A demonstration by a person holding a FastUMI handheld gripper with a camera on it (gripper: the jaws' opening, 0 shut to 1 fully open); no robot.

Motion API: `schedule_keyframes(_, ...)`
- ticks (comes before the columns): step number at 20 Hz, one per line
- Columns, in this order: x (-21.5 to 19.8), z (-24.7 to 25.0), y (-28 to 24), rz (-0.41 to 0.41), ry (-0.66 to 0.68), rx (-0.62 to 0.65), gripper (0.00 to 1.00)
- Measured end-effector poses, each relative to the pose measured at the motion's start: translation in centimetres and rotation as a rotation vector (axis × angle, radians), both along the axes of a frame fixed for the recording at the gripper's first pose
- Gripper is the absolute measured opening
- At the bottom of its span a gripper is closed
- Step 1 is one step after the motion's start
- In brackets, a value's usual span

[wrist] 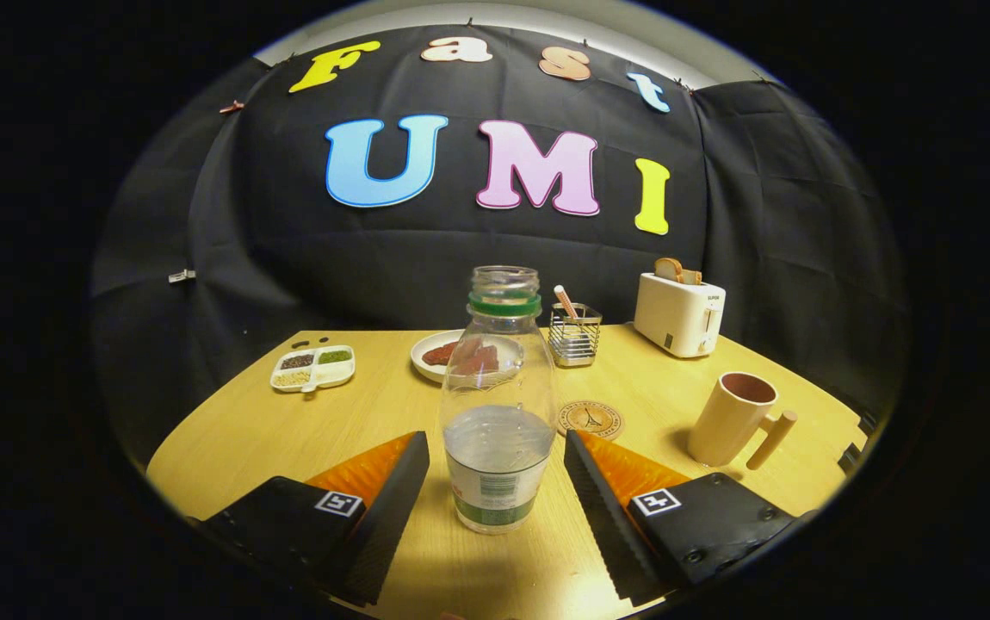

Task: Take the bottle from table, then pour the juice into the cup, finally place the bottle on the coaster

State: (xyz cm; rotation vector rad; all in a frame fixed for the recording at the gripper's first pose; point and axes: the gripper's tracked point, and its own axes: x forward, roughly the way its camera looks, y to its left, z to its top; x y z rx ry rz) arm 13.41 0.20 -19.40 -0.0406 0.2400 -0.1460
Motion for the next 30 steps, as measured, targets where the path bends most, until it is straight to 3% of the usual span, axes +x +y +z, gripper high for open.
schedule_keyframes(9, 1.9, -0.9, -0.2, -0.032, -0.007, -0.037, 0.95)
schedule_keyframes(11, 2.3, -0.8, -0.3, -0.044, -0.009, -0.042, 0.92)
schedule_keyframes(13, 2.8, -1.0, -0.3, -0.047, -0.009, -0.045, 0.81)
schedule_keyframes(15, 3.0, -1.0, -0.2, -0.051, -0.001, -0.030, 0.80)
schedule_keyframes(20, 2.4, -0.7, 0.0, -0.058, 0.020, 0.048, 0.73)
schedule_keyframes(25, 1.8, 1.7, -0.9, -0.050, 0.018, 0.125, 0.73)
schedule_keyframes(30, 1.7, 4.5, -1.8, -0.025, -0.001, 0.321, 0.73)
